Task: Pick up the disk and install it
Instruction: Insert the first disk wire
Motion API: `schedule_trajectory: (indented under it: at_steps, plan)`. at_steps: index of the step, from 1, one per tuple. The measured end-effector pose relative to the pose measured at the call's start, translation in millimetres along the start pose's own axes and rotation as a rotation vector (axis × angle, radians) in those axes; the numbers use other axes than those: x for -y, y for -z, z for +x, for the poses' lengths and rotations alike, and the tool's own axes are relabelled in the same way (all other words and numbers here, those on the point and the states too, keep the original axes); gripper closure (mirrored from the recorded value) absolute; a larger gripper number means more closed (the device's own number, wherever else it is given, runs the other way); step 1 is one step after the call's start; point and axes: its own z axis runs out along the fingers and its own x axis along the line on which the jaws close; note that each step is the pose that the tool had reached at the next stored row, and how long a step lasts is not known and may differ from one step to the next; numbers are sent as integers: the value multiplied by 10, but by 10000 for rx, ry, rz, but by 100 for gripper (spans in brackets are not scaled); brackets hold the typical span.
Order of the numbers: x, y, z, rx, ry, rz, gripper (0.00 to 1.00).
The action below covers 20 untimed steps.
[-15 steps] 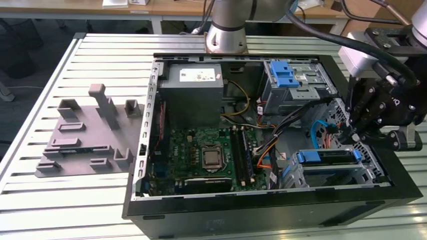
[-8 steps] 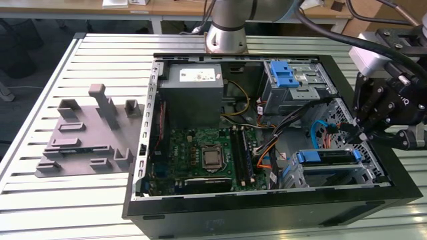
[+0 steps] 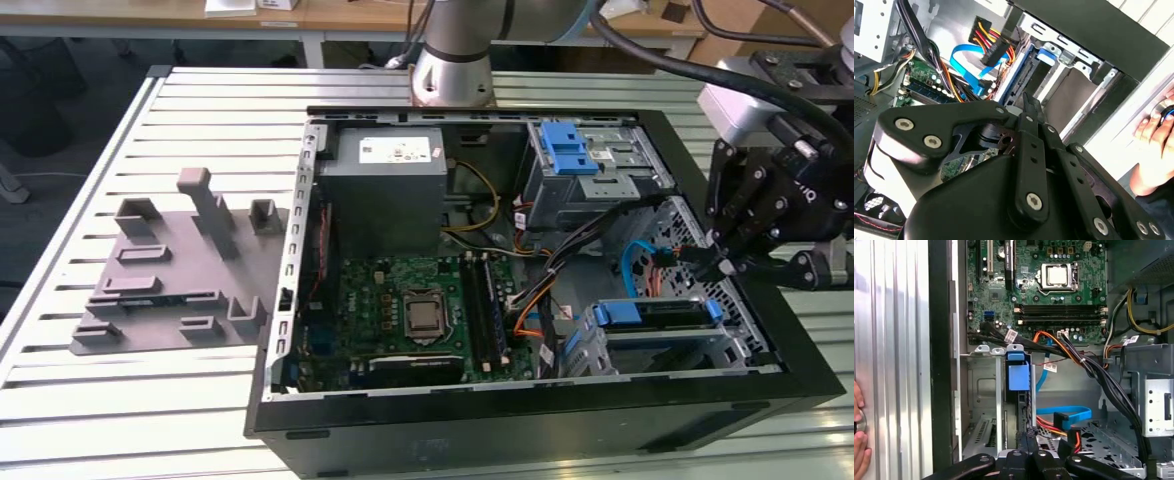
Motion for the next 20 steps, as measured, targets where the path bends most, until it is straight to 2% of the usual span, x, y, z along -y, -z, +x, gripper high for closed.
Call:
schedule_trajectory:
  at_steps: [3, 9, 12, 16, 20]
  plan:
    - [11, -4, -60, 1, 1, 0, 89]
    - [23, -13, -124, 1, -1, 0, 89]
    - [29, -15, -178, -4, 0, 1, 89]
    - [47, -18, -267, -34, 0, 1, 89]
    - [65, -22, -333, -97, -43, 4, 89]
